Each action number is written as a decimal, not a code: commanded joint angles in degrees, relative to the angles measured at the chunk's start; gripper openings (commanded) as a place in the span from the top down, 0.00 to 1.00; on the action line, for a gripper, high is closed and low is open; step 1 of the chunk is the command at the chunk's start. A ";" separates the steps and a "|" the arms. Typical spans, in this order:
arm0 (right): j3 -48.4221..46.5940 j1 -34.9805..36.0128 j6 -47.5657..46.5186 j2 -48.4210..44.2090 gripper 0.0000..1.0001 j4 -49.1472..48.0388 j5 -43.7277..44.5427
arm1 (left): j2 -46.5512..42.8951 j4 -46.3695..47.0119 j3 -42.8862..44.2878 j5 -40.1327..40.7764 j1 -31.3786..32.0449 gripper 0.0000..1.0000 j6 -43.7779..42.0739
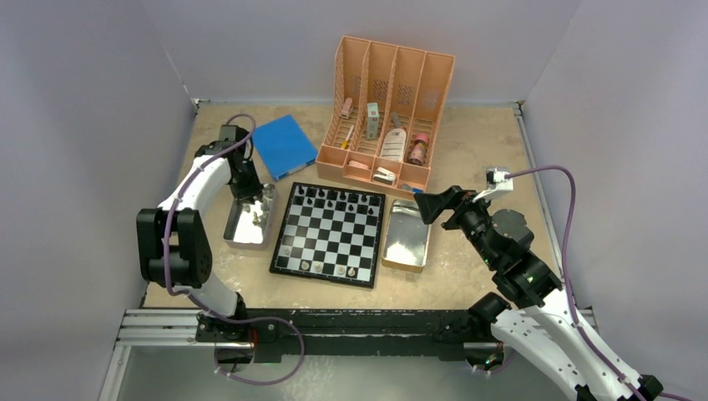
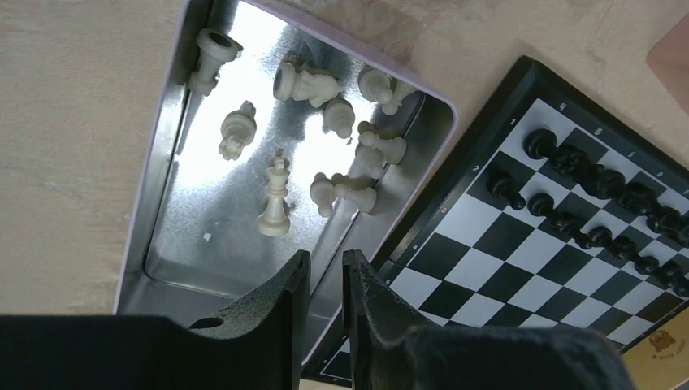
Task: Set up the chess pieces on the board
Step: Pick up the chess piece from the storage box.
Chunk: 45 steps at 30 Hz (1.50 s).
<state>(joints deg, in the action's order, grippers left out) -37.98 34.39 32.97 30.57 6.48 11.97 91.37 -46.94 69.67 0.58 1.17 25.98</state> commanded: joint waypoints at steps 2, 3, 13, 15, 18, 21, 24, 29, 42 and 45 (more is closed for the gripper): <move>-0.43 0.15 -0.89 -0.46 0.02 -3.10 -1.11 | 3.44 1.64 1.61 -4.10 -0.86 0.79 -2.63; -0.51 0.15 -0.89 -0.43 0.03 -3.11 -1.22 | 3.80 1.82 1.41 -4.67 -0.82 0.79 -2.80; -0.54 0.15 -0.90 -1.42 0.02 -2.88 -1.17 | 9.20 2.03 1.16 -4.58 -0.84 0.79 -3.45; -0.61 0.15 -1.06 -1.58 0.02 -2.88 -1.24 | 9.89 2.28 1.17 -4.50 -0.87 0.79 -3.56; -0.76 0.16 -1.06 -1.57 0.02 -2.66 -1.55 | 11.41 1.99 1.17 -4.52 -0.87 0.80 -3.69; -1.02 0.15 -1.34 -1.49 0.02 -2.53 -1.42 | 12.39 2.11 1.00 -4.48 -0.83 0.81 -3.70; -1.09 0.15 -1.50 -1.39 0.02 -2.51 -1.32 | 12.50 1.86 1.13 -3.89 -0.90 0.85 -3.74; -0.81 0.15 -1.24 -1.64 0.02 -2.78 -1.33 | 10.80 1.32 0.34 -1.43 -0.89 0.91 -3.02; -0.74 0.15 -1.07 -1.30 0.02 -2.86 -0.85 | 3.02 -2.97 2.84 -0.99 -0.30 0.94 -1.29; -0.61 0.15 -0.90 -0.85 0.03 -3.05 -0.50 | 1.84 -4.10 4.00 -1.60 1.18 0.94 -1.92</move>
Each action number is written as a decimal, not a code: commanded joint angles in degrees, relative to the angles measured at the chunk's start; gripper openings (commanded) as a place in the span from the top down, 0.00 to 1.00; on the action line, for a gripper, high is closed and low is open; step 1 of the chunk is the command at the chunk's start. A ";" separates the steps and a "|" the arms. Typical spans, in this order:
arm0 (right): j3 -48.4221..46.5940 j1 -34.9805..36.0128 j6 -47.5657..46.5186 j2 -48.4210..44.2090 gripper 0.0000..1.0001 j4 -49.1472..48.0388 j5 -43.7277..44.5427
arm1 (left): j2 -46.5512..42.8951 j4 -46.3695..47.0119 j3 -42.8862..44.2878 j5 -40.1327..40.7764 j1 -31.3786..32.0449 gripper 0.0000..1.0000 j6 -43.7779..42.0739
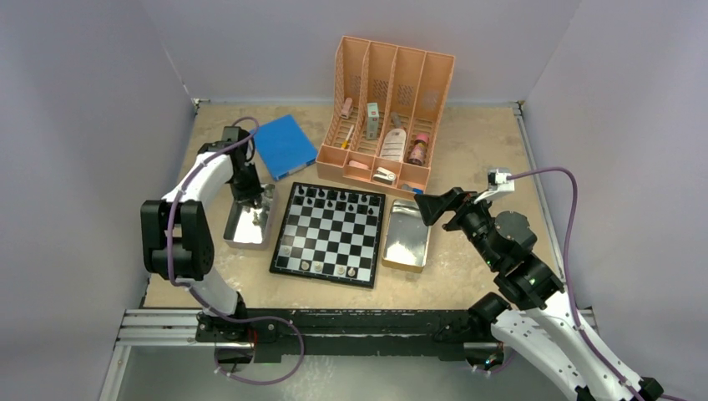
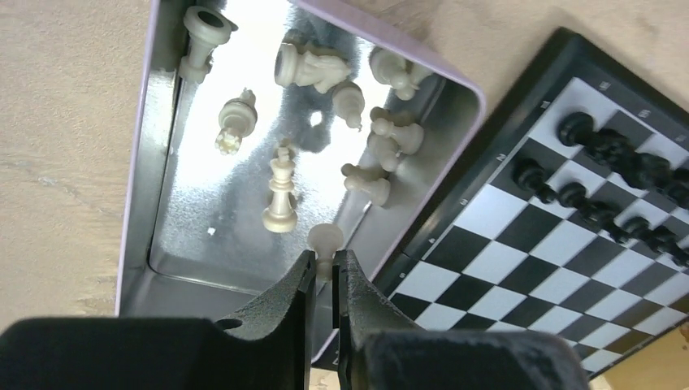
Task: Set up the chess pieces on the board
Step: Pick up the chess piece from the storage box, then place the chess piece on the chessboard.
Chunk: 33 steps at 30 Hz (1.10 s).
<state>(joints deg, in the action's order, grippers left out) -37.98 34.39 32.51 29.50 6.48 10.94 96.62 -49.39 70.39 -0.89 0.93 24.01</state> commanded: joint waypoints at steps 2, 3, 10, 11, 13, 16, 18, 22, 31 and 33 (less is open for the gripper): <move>-0.68 0.15 -0.22 0.61 0.03 -2.76 0.85 | -3.75 -2.73 4.44 -0.60 3.09 0.94 -0.06; -0.76 0.19 -0.23 0.83 0.03 -2.69 1.11 | -3.73 -3.14 5.15 -0.61 4.06 0.94 0.02; -1.46 0.15 1.13 2.05 0.03 -1.21 3.90 | -2.76 -6.90 9.83 -1.11 12.42 0.94 1.09; -1.29 0.15 1.41 1.91 0.03 -1.17 3.91 | -2.94 -7.14 9.99 -1.50 13.56 0.94 1.61; -0.78 0.15 1.66 1.53 0.03 -1.68 3.92 | -3.91 -7.22 9.66 -2.58 16.10 0.94 2.31; -0.73 0.15 1.33 0.99 0.03 -2.14 3.91 | -4.96 -8.25 9.67 -2.40 19.30 0.94 4.04; -1.23 0.15 1.20 0.71 0.03 -1.60 3.87 | -5.85 -8.39 9.19 -2.67 21.61 0.94 5.23; -1.37 0.15 0.46 0.14 0.03 -1.77 3.65 | -7.05 -8.23 7.34 -2.55 26.47 0.94 7.78; -1.13 0.15 0.38 0.63 0.03 -2.24 3.21 | -8.99 -8.35 2.12 -1.69 34.84 0.94 12.46; -1.11 0.15 0.59 0.64 0.03 -2.20 3.21 | -9.36 -7.62 1.05 -1.75 35.96 0.94 12.24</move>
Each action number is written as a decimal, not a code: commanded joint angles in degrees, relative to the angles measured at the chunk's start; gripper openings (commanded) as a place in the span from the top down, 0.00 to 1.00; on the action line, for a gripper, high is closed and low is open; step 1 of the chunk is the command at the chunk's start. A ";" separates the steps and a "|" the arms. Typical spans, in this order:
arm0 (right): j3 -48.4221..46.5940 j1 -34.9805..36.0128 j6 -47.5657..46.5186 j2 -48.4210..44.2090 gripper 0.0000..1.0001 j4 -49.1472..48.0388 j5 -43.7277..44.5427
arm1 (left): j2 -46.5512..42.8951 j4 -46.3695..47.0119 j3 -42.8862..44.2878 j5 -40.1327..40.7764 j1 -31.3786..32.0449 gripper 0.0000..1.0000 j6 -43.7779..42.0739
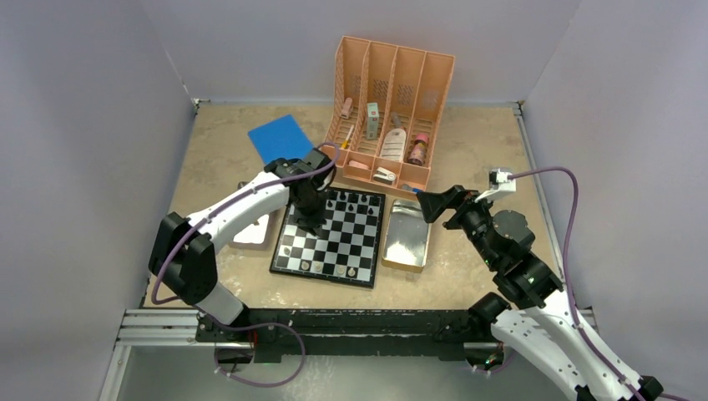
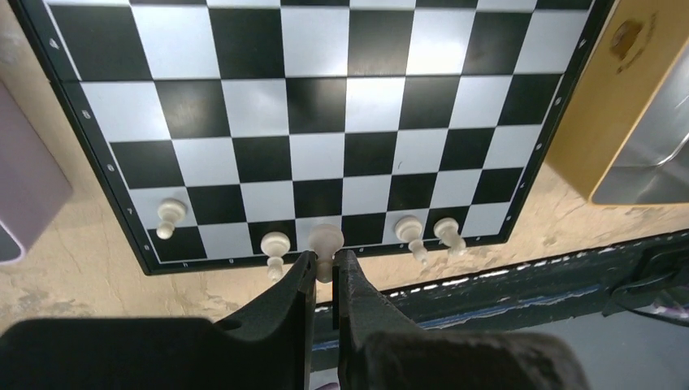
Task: Set up the chess pieces on the board
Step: Place the chess piece on the chessboard.
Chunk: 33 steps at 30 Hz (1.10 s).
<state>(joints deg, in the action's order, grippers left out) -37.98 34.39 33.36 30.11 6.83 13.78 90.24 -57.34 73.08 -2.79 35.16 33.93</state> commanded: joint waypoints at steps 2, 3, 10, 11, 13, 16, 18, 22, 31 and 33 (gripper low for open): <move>-1.13 0.15 -0.35 -0.01 0.03 -2.50 0.46 | -2.89 1.53 -2.65 -0.01 2.02 0.94 1.50; -1.07 0.15 -0.42 -0.15 0.03 -2.69 0.52 | -2.57 1.50 -2.62 -0.10 2.02 0.94 1.39; -0.32 0.15 0.72 -2.41 0.03 -2.00 -0.42 | -2.78 3.51 -5.23 -0.93 2.45 0.94 2.46; -0.61 0.17 0.43 -2.42 0.03 -1.85 -0.38 | -2.80 3.95 -5.81 -0.95 2.51 0.94 2.47; -1.10 0.15 0.05 -2.47 0.03 -1.53 -0.26 | -2.50 3.77 -6.31 -0.35 2.51 0.94 2.49; -0.84 0.15 0.29 -2.19 0.03 -1.88 -0.33 | -1.87 1.79 -6.59 3.76 2.44 0.94 3.16; -0.51 0.15 0.46 -2.19 0.03 -2.45 -0.26 | -1.42 0.69 -7.28 7.09 1.85 0.93 4.02; -0.49 0.15 0.69 -2.22 0.03 -2.35 -0.29 | -0.89 1.74 -10.00 6.47 -0.40 0.93 4.84; -1.31 0.15 -0.09 -2.87 0.03 -1.47 -0.86 | 0.08 5.94 -13.90 3.06 -5.36 0.93 2.86; -1.16 0.15 -0.01 -2.89 0.03 -1.61 -0.86 | 0.37 6.06 -13.92 3.05 -5.39 0.93 2.78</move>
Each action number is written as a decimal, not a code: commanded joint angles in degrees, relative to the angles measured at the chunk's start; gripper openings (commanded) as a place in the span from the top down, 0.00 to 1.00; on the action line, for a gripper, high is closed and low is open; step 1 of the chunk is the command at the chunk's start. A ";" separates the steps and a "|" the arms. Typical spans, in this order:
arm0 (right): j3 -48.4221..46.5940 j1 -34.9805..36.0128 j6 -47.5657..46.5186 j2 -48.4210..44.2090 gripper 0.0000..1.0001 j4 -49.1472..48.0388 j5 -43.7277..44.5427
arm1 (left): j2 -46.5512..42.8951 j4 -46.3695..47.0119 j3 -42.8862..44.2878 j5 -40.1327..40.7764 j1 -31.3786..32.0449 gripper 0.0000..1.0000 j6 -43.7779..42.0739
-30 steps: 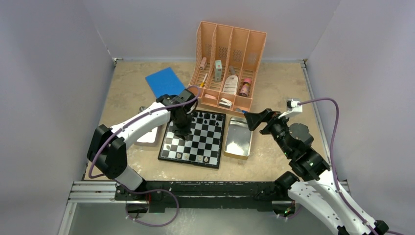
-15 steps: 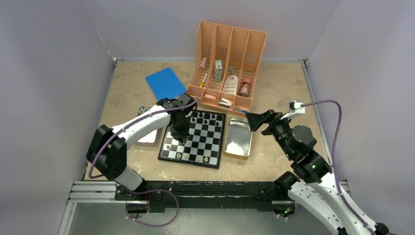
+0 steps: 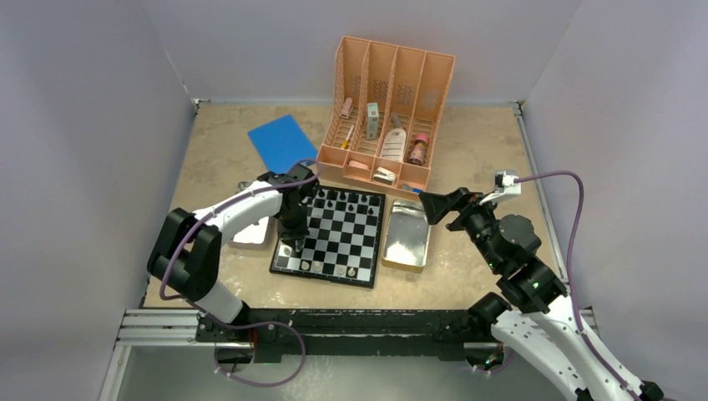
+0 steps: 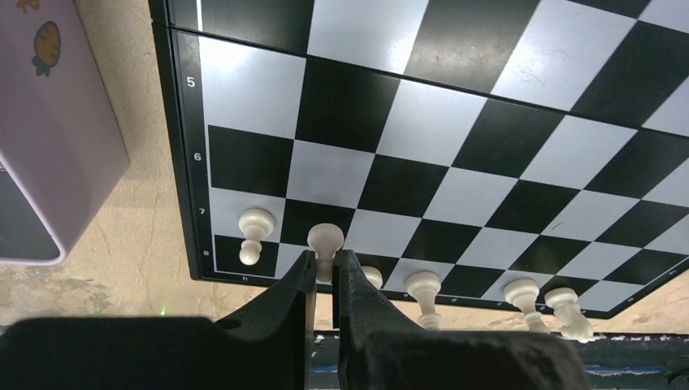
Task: Set up the chess pieces on the board
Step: Place the chess piece on the chessboard.
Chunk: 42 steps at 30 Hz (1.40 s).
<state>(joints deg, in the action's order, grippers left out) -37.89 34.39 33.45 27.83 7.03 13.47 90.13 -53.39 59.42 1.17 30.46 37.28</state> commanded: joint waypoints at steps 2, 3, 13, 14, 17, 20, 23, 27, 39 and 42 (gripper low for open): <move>-1.23 0.15 -0.02 -0.72 0.03 -1.69 -0.55 | 0.33 2.01 -0.40 -0.91 -0.66 0.93 -0.50; -1.22 0.16 -0.09 -0.76 0.03 -1.67 -0.55 | 0.31 1.79 -0.44 -0.67 -0.68 0.93 -0.53; -1.30 0.16 -0.06 -0.41 0.03 -1.64 -0.47 | 1.40 2.48 -2.19 -0.11 -0.90 0.92 -0.80; -1.31 0.15 -0.04 -0.46 0.03 -1.66 -0.47 | 1.49 2.56 -2.23 0.00 -0.85 0.92 -0.80; -1.14 0.15 0.12 -0.58 0.03 -1.66 -0.40 | 1.80 2.32 -2.28 0.79 -0.84 0.92 -0.80; -0.98 0.17 0.28 -0.46 0.03 -1.80 -0.38 | 1.71 2.10 -2.35 1.10 -0.86 0.92 -0.72; -0.90 0.15 0.12 -0.23 0.03 -2.00 -0.38 | 1.59 2.13 -2.61 1.03 -0.84 0.91 -0.66; -0.70 0.15 0.22 0.00 0.03 -2.32 -0.29 | 1.48 1.72 -2.76 1.10 -0.84 0.89 -0.80; -0.69 0.15 0.39 -0.06 0.03 -2.37 0.18 | 0.38 0.42 -2.44 0.90 -0.86 0.88 -0.21; -0.61 0.15 0.39 -0.15 0.03 -2.37 0.32 | 0.06 0.47 -2.63 0.77 -0.84 0.88 -0.10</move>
<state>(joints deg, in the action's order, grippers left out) -37.89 34.39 33.50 27.73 6.96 13.41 91.35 -51.94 57.45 0.91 29.85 36.88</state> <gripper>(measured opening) 0.972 0.120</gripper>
